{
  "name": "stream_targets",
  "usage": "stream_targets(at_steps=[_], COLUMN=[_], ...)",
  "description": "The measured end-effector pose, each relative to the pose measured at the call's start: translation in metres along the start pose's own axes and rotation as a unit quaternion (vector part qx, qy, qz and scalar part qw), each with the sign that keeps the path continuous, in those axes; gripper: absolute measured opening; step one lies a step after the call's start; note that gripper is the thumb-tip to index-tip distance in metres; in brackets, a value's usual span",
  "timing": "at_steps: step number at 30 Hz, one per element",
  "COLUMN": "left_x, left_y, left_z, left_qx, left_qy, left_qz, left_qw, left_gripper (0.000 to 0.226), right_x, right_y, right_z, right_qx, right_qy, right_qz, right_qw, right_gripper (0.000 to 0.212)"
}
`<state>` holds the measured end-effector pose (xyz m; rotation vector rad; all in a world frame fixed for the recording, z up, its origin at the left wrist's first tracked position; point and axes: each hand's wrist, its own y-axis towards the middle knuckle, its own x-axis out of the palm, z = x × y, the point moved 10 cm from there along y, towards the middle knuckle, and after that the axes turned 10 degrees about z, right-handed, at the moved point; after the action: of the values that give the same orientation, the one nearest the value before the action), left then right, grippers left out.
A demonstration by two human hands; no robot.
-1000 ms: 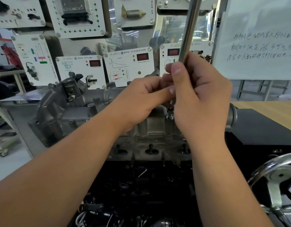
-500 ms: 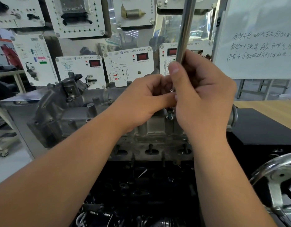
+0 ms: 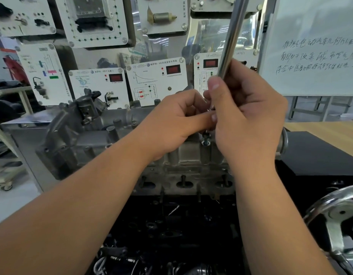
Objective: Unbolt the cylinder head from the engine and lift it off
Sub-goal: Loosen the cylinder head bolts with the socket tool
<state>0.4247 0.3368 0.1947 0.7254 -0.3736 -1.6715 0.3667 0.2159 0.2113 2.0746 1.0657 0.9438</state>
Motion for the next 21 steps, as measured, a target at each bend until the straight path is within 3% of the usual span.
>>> stream_targets(at_steps=[8, 12, 16, 21], left_x=[0.0045, 0.0029, 0.0028, 0.001], left_y=[-0.0016, 0.0006, -0.0001, -0.0006], left_z=[-0.0005, 0.0, 0.0005, -0.002], left_qx=[-0.006, 0.007, 0.012, -0.009], left_qy=[-0.031, -0.025, -0.026, -0.021], left_qz=[-0.036, -0.026, -0.014, -0.02], left_qw=[0.999, 0.999, 0.999, 1.0], left_gripper=[0.012, 0.003, 0.011, 0.012], right_x=[0.0041, 0.0028, -0.001, 0.0002], right_y=[-0.0004, 0.0012, 0.0, -0.0005], right_z=[-0.003, -0.0016, -0.0005, -0.0028], right_qx=[-0.011, 0.002, -0.001, -0.01], right_qy=[0.023, 0.037, 0.022, 0.028], right_qz=[-0.041, -0.021, 0.001, -0.014], right_qw=[0.999, 0.999, 1.0, 0.999], right_gripper=[0.047, 0.039, 0.026, 0.027])
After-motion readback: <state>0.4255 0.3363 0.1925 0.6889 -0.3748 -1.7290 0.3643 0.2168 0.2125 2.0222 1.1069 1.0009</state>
